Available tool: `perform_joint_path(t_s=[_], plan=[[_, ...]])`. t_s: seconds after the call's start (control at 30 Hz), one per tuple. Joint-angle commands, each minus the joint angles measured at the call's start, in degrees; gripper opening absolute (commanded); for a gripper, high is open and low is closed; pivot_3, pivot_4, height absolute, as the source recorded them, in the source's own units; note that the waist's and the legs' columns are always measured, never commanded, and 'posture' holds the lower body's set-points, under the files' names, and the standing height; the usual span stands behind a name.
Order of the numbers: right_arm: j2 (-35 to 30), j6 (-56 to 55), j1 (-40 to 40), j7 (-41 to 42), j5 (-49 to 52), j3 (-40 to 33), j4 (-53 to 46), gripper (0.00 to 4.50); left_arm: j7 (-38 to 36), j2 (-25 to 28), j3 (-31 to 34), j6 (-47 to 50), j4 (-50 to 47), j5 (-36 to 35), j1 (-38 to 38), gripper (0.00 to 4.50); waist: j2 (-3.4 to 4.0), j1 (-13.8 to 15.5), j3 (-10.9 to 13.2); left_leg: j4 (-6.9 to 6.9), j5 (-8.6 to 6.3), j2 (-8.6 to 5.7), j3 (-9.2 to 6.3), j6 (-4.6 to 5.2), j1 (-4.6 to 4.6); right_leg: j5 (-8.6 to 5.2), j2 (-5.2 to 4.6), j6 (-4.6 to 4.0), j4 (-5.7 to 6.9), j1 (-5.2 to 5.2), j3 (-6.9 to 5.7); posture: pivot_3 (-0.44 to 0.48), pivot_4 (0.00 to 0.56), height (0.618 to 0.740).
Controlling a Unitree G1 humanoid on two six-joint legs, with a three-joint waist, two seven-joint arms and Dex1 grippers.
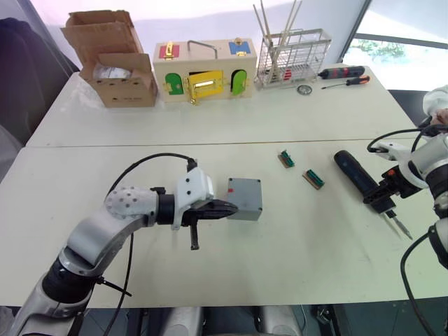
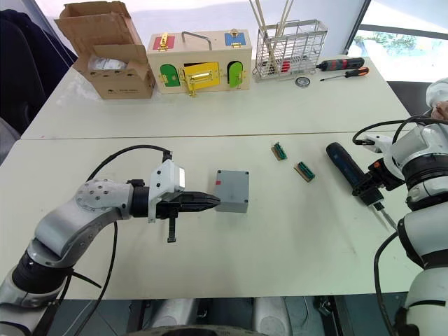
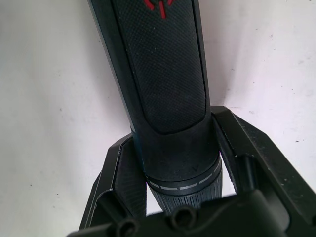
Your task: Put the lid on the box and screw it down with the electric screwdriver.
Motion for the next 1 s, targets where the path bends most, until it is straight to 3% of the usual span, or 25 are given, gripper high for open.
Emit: perform_joint_path(t_s=[0.03, 0.1, 0.2, 0.27, 0.33, 0.43, 0.5, 0.57, 0.63, 0.77, 1.0], plan=[[-1.19, -4.06, -7.5, 0.45, -0.43, -3.91, 4.02, 1.77, -2.36, 0.83, 1.21, -1.3, 2.57, -0.15, -1.62, 0.0, 0.12, -0.13, 0.07, 0.01, 0.01, -0.04, 0.02, -0.02, 0.0, 0.0, 0.0, 0.0, 0.0, 0.0, 0.01, 0.0, 0.15, 0.73], [-2.26, -6.09, -13.71, -1.34, 0.23, -6.92, 5.81, 1.77, -3.97, 1.98, 2.75, -1.74, 4.54, -0.57, -1.81, 0.0, 0.67, -0.7, 0.28, 0.02, 0.02, -0.06, 0.17, -0.03, -0.02, 0.0, -0.04, 0.01, 0.03, -0.09, 0.16, 0.0, 0.15, 0.73], [-3.39, -3.06, -17.69, -1.35, 3.39, -12.43, 4.27, 1.77, -4.99, 1.9, 5.38, -1.01, 7.43, -2.59, -3.61, 0.0, 0.74, -0.83, 0.29, -0.24, 0.01, -0.05, 0.43, -0.02, -0.07, 0.01, -0.09, 0.02, 0.16, -0.48, 0.31, 0.0, 0.15, 0.73], [-3.51, 0.97, -17.07, -2.54, 6.95, -17.74, -0.18, 1.77, -5.64, 1.72, 6.67, -0.72, 9.42, -3.61, -4.94, 0.0, 0.67, -0.67, 0.27, -0.41, 0.02, 0.04, 0.31, -0.04, -0.08, 0.0, 0.03, 0.01, 0.14, -0.55, 0.14, 0.0, 0.15, 0.73], [-3.19, 4.78, -10.9, -8.24, 11.97, -27.77, -11.19, 1.77, -6.38, 1.57, 7.14, -0.56, 11.66, -3.85, -6.95, 0.0, 0.61, -0.58, 0.24, -0.47, 0.08, 0.06, 0.23, -0.14, -0.08, 0.0, 0.06, 0.0, 0.14, -0.52, 0.07, 0.0, 0.15, 0.73], [4.68, 9.84, 2.79, -19.09, 21.42, -52.55, -37.64, 1.77, -7.34, 0.96, 7.33, -0.11, 14.71, -4.33, -9.77, 0.0, 0.56, -0.45, 0.23, -0.28, 0.11, 0.06, 0.14, -0.2, -0.08, 0.0, 0.02, 0.0, 0.26, -0.4, 0.05, 0.0, 0.15, 0.73], [17.5, 11.05, 9.9, -26.86, 28.27, -65.66, -56.85, 1.77, -8.2, 0.36, 6.28, 0.03, 16.22, -4.19, -11.15, 0.0, 0.59, -0.55, 0.24, -0.14, 0.11, 0.03, 0.2, -0.18, -0.1, 0.0, -0.07, 0.01, 0.61, -0.47, 0.16, 0.0, 0.15, 0.73], [28.87, 14.16, 15.13, -32.66, 34.84, -72.1, -71.55, 1.77, -9.26, -0.28, 4.25, -0.9, 17.76, -2.66, -11.98, 0.0, 0.59, -0.56, 0.23, -0.11, 0.11, 0.04, 0.25, -0.17, -0.15, 0.0, -0.1, 0.02, 0.93, -0.68, 0.18, 0.0, 0.15, 0.73], [35.68, 19.0, 17.82, -35.24, 41.87, -74.82, -79.49, 1.77, -10.17, -0.84, 3.0, -1.84, 19.15, -1.59, -12.18, 0.0, 0.6, -0.39, 0.22, -0.16, 0.11, 0.04, 0.21, -0.18, -0.19, 0.0, -0.1, 0.02, 1.05, -0.8, 0.15, 0.0, 0.15, 0.73], [47.25, 8.46, 29.54, -44.34, 41.15, -66.31, -90.24, 1.77, -9.06, -4.22, 0.57, -3.46, 21.42, 1.12, -13.1, 0.0, 0.37, -0.35, 0.07, 0.01, 0.11, -0.04, 0.05, -0.18, -0.18, 0.0, -0.11, 0.02, 0.98, -0.59, 0.11, 0.0, 0.15, 0.73], [50.36, -0.64, 37.79, -51.94, 42.38, -56.94, -92.12, 1.77, -9.21, -7.05, -1.9, -7.23, 24.58, 5.68, -13.71, 0.0, 0.39, -0.83, 0.08, 0.02, 0.11, -0.07, 0.16, -0.17, -0.11, 0.0, -0.1, 0.02, 0.97, -0.62, 0.19, 0.0, 0.15, 0.73]])
